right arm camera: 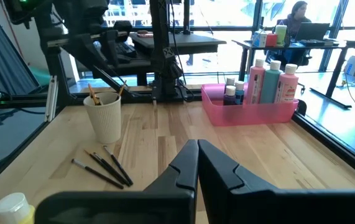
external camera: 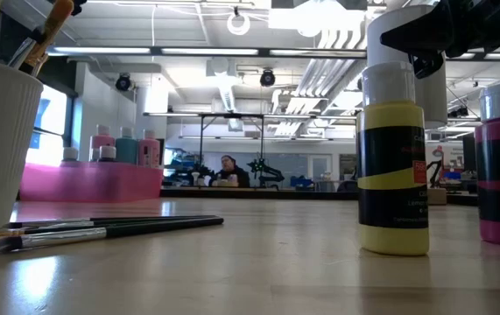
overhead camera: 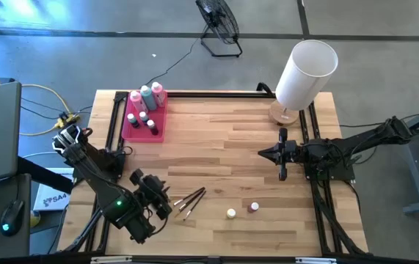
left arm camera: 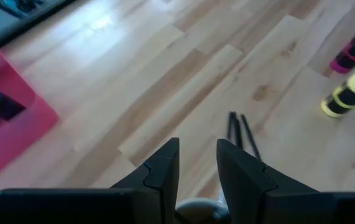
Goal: Pick & Place Paint Supplies
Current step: Put the silver paintbrush into the light brown cup
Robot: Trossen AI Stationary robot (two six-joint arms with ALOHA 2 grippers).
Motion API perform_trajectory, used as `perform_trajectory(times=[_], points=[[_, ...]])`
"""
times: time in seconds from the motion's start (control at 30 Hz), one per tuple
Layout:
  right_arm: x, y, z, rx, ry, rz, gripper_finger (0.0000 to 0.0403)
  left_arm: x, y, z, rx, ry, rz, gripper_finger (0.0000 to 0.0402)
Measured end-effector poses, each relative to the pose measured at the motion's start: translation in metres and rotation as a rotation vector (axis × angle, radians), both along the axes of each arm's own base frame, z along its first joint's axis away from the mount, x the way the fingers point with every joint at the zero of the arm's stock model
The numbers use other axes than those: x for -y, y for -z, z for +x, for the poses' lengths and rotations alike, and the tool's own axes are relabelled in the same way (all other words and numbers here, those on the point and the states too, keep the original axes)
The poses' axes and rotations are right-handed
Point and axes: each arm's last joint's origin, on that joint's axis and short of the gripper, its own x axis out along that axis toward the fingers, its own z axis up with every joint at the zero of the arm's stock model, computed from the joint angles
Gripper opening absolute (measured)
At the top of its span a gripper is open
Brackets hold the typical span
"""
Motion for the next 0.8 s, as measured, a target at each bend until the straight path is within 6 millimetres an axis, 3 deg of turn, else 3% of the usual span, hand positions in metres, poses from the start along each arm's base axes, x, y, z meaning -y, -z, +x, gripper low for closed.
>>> perform_trajectory(times=[0.23, 0.6, 0.8], points=[[0.0, 0.0, 0.0, 0.0, 0.0, 0.0, 0.0003, 0.0041, 0.0, 0.0032, 0.026, 0.002, -0.056, 0.0106], [0.0, 0.0, 0.0, 0.0, 0.0, 0.0, 0.0003, 0.0017, -0.0031, 0.0046, 0.037, 0.099, 0.149, 0.0106], [0.0, -0.0001, 0.0, 0.0, 0.0, 0.0, 0.0003, 0.0, -0.0031, 0.0059, 0.023, 0.108, 0.166, 0.0106]])
